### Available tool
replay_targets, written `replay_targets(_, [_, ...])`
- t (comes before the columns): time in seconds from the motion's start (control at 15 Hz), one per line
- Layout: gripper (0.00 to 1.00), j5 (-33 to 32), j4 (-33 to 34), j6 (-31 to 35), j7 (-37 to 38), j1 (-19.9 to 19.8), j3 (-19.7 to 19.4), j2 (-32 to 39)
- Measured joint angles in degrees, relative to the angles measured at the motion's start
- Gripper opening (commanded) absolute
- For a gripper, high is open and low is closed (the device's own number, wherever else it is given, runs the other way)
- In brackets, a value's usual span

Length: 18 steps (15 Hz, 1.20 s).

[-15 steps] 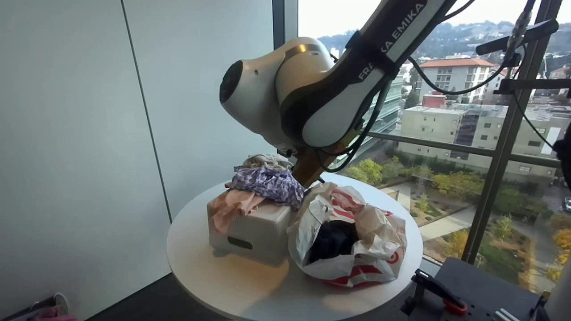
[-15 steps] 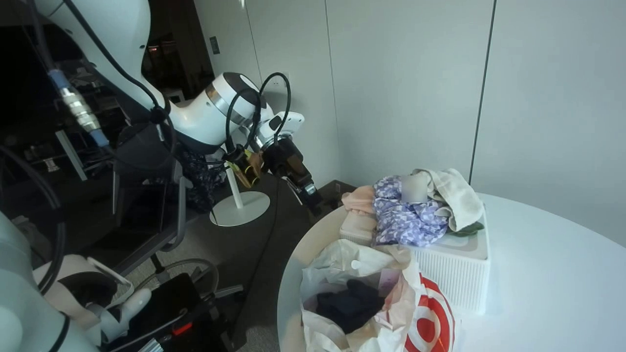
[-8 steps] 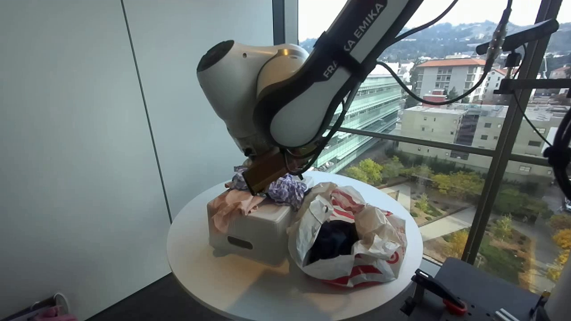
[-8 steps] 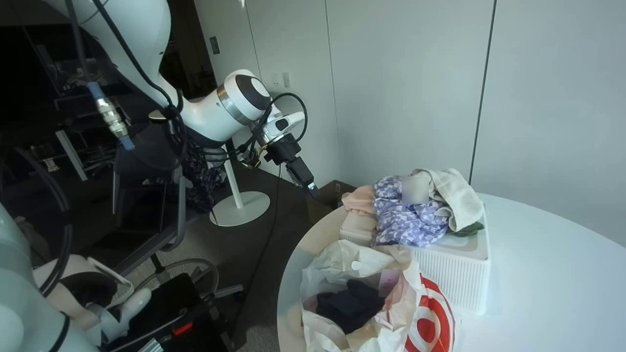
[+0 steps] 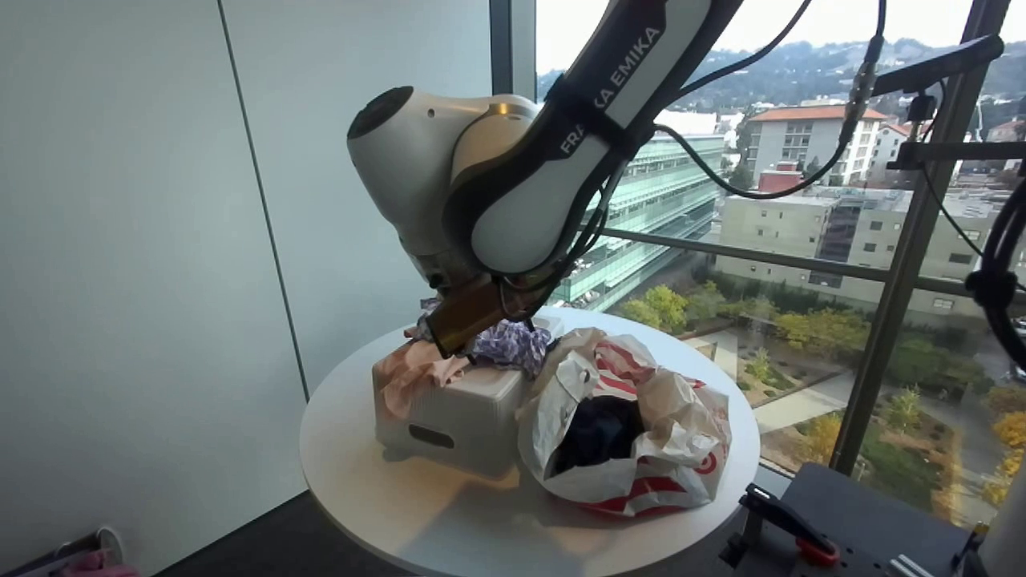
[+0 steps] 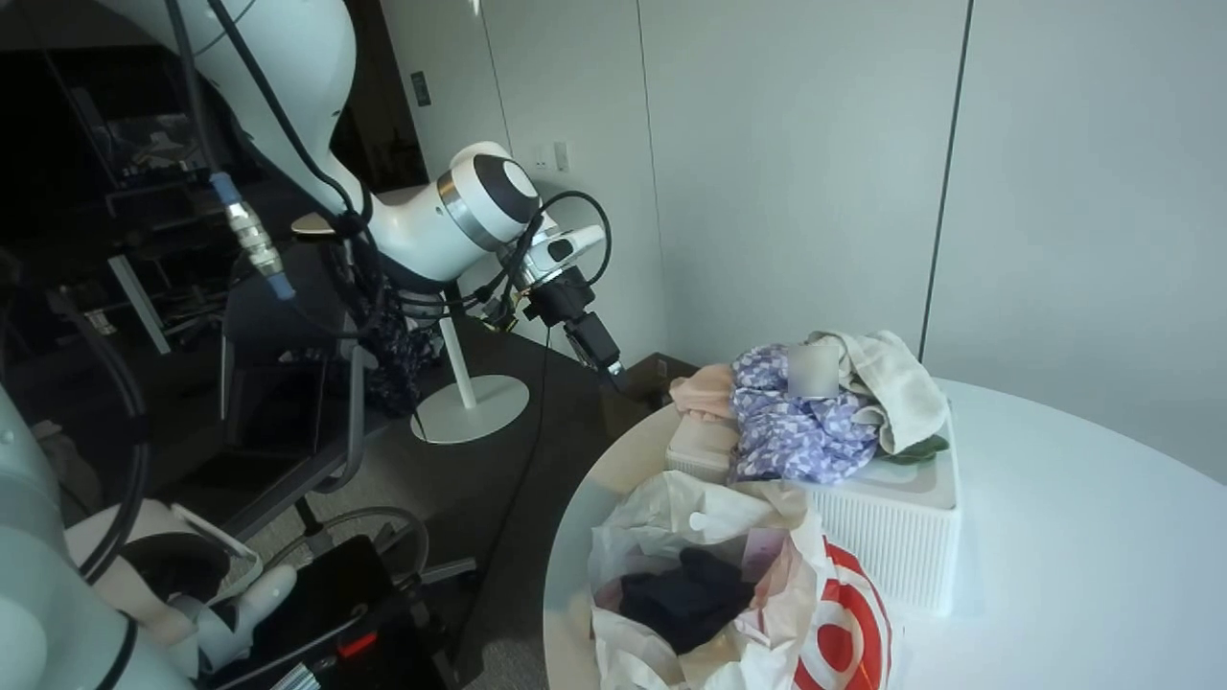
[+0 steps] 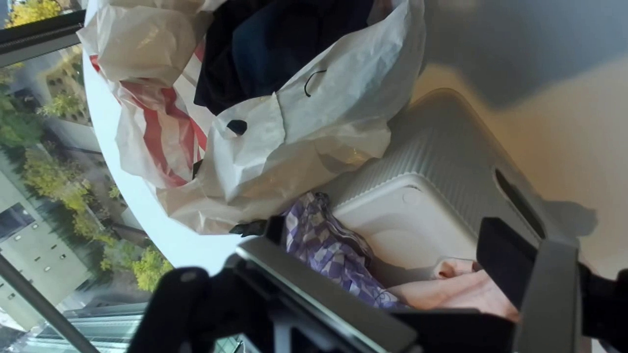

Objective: Put the blue and purple clothes in the plastic bag

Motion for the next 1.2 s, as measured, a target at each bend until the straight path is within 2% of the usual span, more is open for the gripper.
replay_targets(0.2, [1.00, -1.1, 3.3, -0.1, 2.1, 0.0, -0.9, 2.1])
replay_targets(0.47, [1.00, -1.0, 11.6, 0.4, 5.3, -0.1, -3.7, 8.0])
replay_targets(0.8, [1.00, -0.8, 21.0, 3.0, 16.1, -0.1, -8.2, 16.9])
replay_targets(1.2, [1.00, -1.0, 27.5, 8.6, 32.1, 0.9, -12.2, 24.4])
